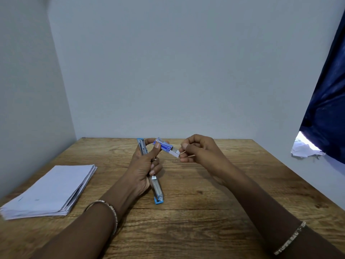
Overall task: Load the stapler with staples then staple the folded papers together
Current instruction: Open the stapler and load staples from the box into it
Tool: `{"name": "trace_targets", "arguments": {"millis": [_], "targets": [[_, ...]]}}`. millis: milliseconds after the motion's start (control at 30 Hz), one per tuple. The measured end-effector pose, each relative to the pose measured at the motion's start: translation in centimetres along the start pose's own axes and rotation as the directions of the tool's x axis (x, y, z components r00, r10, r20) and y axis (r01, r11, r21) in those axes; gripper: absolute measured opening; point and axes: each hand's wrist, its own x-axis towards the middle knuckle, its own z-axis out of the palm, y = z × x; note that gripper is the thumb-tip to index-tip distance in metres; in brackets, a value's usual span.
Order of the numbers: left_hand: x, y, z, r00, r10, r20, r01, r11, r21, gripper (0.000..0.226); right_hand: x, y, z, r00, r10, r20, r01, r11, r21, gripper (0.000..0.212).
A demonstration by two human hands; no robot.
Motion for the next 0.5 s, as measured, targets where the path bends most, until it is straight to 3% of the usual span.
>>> {"name": "trace_targets", "arguments": {"millis": [200,400,500], "targets": [[-0.32,-0.63,0.34,0.994,-0.024,0.103,0.014,0.996,0.090,0.050,-0.19,-0.10,0.29,0.999,0.031,0.018,-0.033,0.990,0.135,0.012],[-0.74,-0.60,0.67,0.992,-0.052,0.119,0.038,0.993,0.113,0.037,-0.31,-0.51,0.12,0.997,-0.003,-0.073,0.000,0.999,-0.039,0.010],[-0.96,-0.77,0.84,0.989,-0.065,0.135,0.047,0.990,0.131,0.036,-0.53,-0.34,0.35,0.997,0.083,0.001,-0.083,0.996,-0.012,0.010]]}}
